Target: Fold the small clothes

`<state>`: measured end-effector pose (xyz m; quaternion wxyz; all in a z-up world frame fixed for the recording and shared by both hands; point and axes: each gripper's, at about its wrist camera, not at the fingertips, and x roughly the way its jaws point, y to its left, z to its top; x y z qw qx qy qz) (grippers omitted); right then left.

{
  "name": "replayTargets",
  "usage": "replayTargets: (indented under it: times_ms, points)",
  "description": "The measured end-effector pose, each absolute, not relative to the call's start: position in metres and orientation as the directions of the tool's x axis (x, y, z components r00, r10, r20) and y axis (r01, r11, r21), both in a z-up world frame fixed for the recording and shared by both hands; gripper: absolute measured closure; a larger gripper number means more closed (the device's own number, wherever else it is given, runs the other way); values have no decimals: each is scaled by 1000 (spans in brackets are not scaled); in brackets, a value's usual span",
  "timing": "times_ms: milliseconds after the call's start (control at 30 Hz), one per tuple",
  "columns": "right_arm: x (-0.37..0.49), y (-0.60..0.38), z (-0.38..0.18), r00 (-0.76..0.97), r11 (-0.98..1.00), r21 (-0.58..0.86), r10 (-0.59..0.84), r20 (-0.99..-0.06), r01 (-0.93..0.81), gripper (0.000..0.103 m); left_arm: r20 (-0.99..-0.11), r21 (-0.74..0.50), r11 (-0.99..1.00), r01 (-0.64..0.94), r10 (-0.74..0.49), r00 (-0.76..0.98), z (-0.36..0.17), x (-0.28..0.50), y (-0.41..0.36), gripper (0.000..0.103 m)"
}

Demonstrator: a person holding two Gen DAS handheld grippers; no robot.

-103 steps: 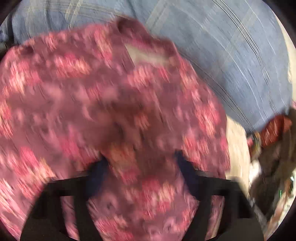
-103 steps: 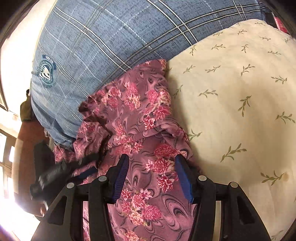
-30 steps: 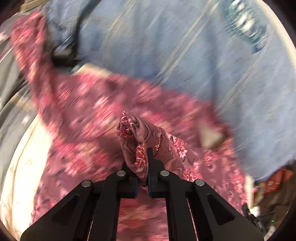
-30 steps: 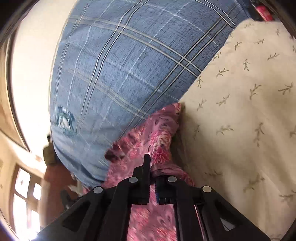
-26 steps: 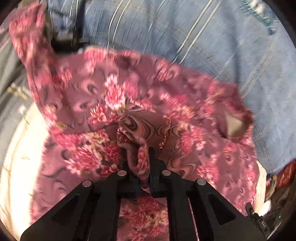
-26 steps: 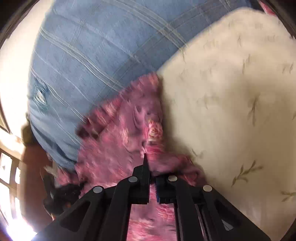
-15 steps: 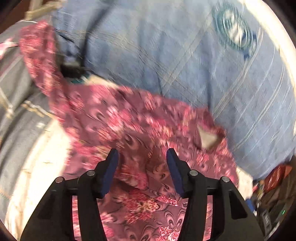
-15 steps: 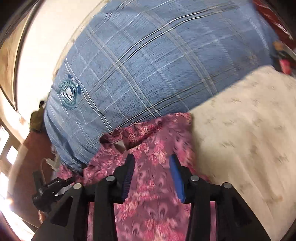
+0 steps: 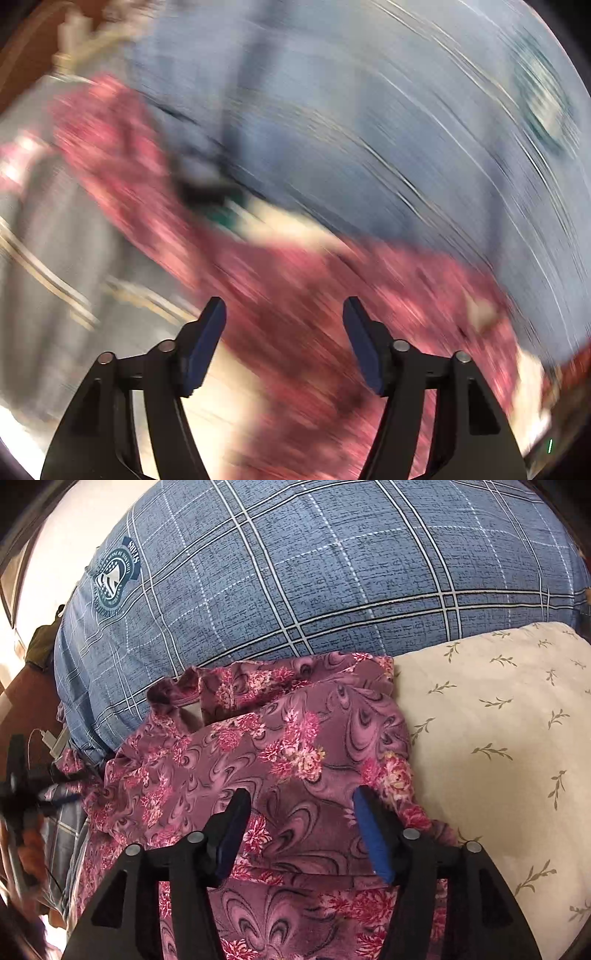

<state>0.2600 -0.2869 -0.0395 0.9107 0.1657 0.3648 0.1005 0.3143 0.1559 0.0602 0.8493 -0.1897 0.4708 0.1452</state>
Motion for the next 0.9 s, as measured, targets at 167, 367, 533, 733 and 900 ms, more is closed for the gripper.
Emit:
replayTargets:
  times_ms: [167, 367, 533, 733, 900]
  points:
    - [259, -290, -39, 718, 913, 402, 326, -614, -71, 39, -888, -24, 837, -547, 233, 397, 76, 363, 243, 35]
    - [259, -293, -40, 723, 896, 436, 357, -591, -86, 37, -908, 69, 772, -632, 311, 281, 55, 404, 296, 35]
    - [259, -298, -41, 730, 878, 468, 382, -567, -95, 37, -917, 57, 742, -669, 303, 258, 32, 424, 310, 88]
    - [258, -299, -42, 731, 872, 480, 390, -559, -98, 37, -854, -45, 737, -674, 321, 409, 63, 349, 308, 101]
    - [258, -299, -42, 731, 873, 477, 388, -561, -97, 37, -850, -147, 725, -673, 255, 460, 61, 253, 326, 98]
